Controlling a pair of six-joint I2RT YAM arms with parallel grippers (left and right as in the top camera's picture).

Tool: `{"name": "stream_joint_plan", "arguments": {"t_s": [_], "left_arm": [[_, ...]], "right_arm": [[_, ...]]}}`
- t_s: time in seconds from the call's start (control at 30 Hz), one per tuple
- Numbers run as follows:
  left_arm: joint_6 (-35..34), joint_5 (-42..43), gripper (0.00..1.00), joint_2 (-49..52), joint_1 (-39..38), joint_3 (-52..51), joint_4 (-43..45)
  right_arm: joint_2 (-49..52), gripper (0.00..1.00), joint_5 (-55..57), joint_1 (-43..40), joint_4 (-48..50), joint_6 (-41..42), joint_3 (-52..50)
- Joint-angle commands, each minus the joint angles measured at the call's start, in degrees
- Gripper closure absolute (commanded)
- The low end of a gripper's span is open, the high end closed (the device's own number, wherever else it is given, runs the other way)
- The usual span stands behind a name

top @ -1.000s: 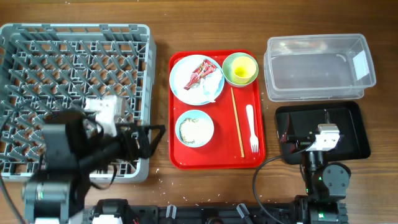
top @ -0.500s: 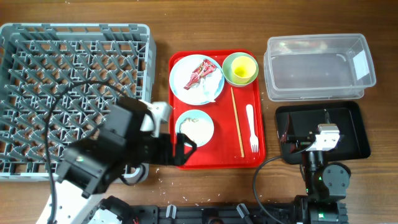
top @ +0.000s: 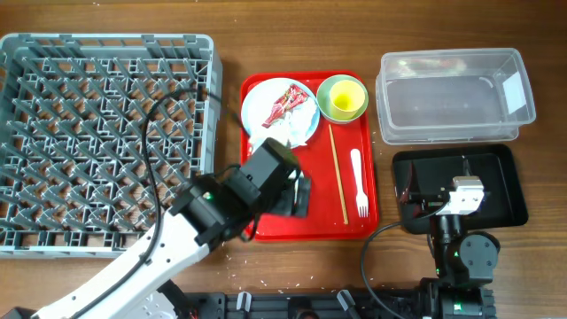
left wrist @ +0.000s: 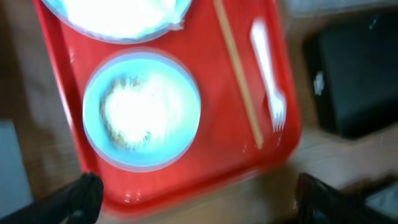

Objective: Sort waste into correct bins and load items into the dishwasher rack
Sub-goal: 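Move the left gripper over the light-blue plate on the red tray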

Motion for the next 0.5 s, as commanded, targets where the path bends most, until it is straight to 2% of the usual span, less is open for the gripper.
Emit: {"name": "stream_joint_plan", "arguments": {"t_s": [0.0,0.1,0.3,0.4,0.47], "left_arm": [[-0.50,-6.38,0.00,0.92,-0.13,0.90,7.87],[-0.50,-12.72,0.00,3.02,-0.13,0.90,15.13],[0.13,-30.82,0.00,17.90,-0.11,0.90,22.58],[0.07,-31.30,0.00,23.98,0.57,0.90,26.36],[0.09,-26.14,0.00,26.29,2.82,0.90,28.06]], "right_arm": [[0.00,0.00,-0.68,0.24,0.13,0.46,-0.04],[0.00,0.00,-0.68,0.24,0.13,0.46,-0.04],[0.02,0.00,-0.68,0.24,0.15,0.46,-0.04],[0.02,0.00,-0.68,0.24,0.15,0.46,-0.04],[0.00,0.00,-0.68,0.24,0.13,0.46,-0.04]]}}
